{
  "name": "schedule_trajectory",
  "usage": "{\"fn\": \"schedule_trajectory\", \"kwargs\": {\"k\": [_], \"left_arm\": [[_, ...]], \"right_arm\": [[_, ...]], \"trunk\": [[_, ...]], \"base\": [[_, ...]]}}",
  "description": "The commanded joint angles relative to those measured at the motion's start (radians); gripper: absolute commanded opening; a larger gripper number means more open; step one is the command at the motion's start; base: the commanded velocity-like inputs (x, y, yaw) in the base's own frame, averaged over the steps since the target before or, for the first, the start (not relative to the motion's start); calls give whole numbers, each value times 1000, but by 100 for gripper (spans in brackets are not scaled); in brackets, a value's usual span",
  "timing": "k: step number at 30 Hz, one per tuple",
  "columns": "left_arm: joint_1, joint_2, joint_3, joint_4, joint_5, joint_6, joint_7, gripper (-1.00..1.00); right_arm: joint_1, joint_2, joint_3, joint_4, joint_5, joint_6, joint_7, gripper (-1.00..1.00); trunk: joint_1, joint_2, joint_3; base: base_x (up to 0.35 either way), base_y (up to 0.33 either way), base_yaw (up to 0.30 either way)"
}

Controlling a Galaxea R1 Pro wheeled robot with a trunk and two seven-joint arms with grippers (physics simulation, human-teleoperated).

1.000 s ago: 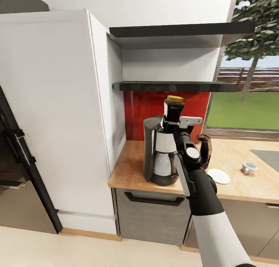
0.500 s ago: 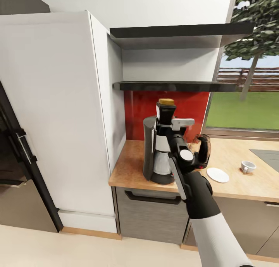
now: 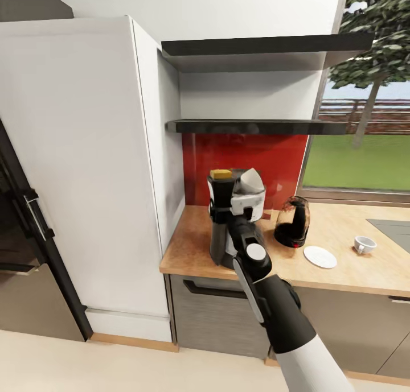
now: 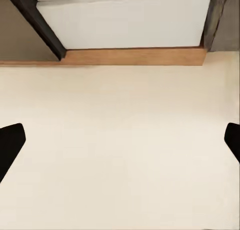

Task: Set up a coffee station on the kitchen countertop: keep the coffee maker on the countertop, move the bottle of coffee from the kitchen shelf to the counter next to the coffee maker, place a paper coffee filter on top of the coffee maker, put the saucer next to the coffee maker with the coffee cup on the saucer, and place the electric kettle next to the coffee maker.

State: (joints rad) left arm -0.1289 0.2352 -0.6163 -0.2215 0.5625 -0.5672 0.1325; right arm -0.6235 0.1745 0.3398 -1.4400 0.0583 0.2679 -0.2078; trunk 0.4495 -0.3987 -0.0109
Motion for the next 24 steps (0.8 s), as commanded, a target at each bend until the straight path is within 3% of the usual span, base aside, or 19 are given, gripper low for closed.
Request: {"fn": "schedule_trajectory", "kwargs": {"k": [1,4,7,10,13,18,24], "left_arm": [[-1,6,-7,-8,3,-2,-31,100],[-1,12,-6,-15,3,-1,-109,100],[-1,13,-5,-16,3,-1,-124,100],[3,14,-4,-16,4,-1,-127,100],[4,13,-2,-18,5,-1,-128,100],[6,12,78,-18,3,-2,-138,100],[7,13,88,-18,2,-2,-140,100]], "right_arm": [[7,0,2,7,8,7,-5,-100],[27,0,5,28,7,4,-4,-100],[43,0,14,34,6,3,-4,-100],[47,0,58,36,5,1,-4,-100],[52,0,77,47,5,1,-4,-100],[54,0,78,51,5,1,-4,-100],[55,0,77,87,5,-2,-4,-100]], "trunk": [[0,-1,-1],[0,-1,-1],[0,-1,-1],[0,-1,-1],[0,-1,-1],[0,-1,-1],[0,-1,-1]], "base": [[0,0,0],[0,0,0],[0,0,0],[0,0,0],[0,0,0],[0,212,0],[95,267,0]]}}
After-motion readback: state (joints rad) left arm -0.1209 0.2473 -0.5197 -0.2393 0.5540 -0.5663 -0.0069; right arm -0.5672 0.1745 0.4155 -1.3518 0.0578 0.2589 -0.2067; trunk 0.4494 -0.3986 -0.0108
